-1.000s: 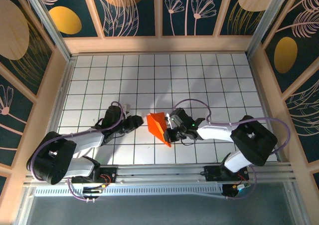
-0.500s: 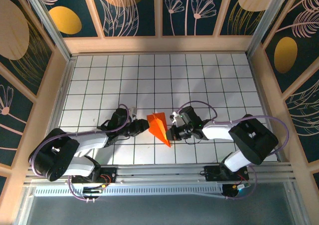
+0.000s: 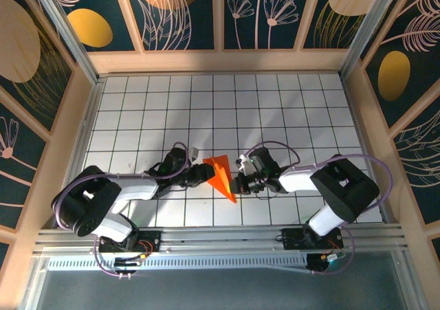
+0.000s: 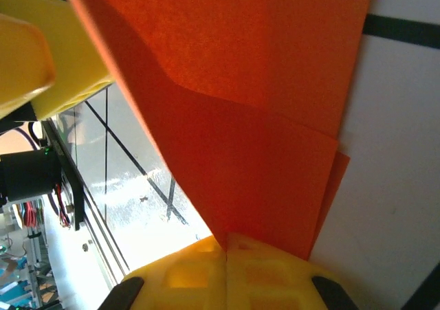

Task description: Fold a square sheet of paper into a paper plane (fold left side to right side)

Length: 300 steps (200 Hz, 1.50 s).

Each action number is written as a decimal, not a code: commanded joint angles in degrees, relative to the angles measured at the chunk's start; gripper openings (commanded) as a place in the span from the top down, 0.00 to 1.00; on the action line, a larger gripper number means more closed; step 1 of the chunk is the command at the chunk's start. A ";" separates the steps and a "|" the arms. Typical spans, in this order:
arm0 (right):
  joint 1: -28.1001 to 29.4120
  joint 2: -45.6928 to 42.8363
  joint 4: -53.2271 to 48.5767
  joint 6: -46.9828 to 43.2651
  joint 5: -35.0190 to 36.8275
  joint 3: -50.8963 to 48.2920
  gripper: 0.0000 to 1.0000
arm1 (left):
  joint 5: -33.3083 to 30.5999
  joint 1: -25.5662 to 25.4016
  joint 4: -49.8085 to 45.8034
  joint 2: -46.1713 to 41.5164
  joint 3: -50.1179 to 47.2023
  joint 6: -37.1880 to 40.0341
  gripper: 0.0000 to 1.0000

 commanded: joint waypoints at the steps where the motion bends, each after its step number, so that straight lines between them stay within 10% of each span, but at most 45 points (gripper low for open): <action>1: -0.52 1.19 2.13 0.81 -1.38 -0.79 1.00 | -0.70 -0.96 2.60 1.85 2.49 -0.77 0.56; 221: -0.58 2.65 4.56 2.25 -1.99 -1.32 1.00 | -7.66 -2.99 -12.59 11.75 11.52 2.45 0.59; 300: -1.64 -2.08 3.88 2.61 -1.73 -1.43 0.79 | -9.01 -3.44 -15.19 12.55 12.20 3.39 0.60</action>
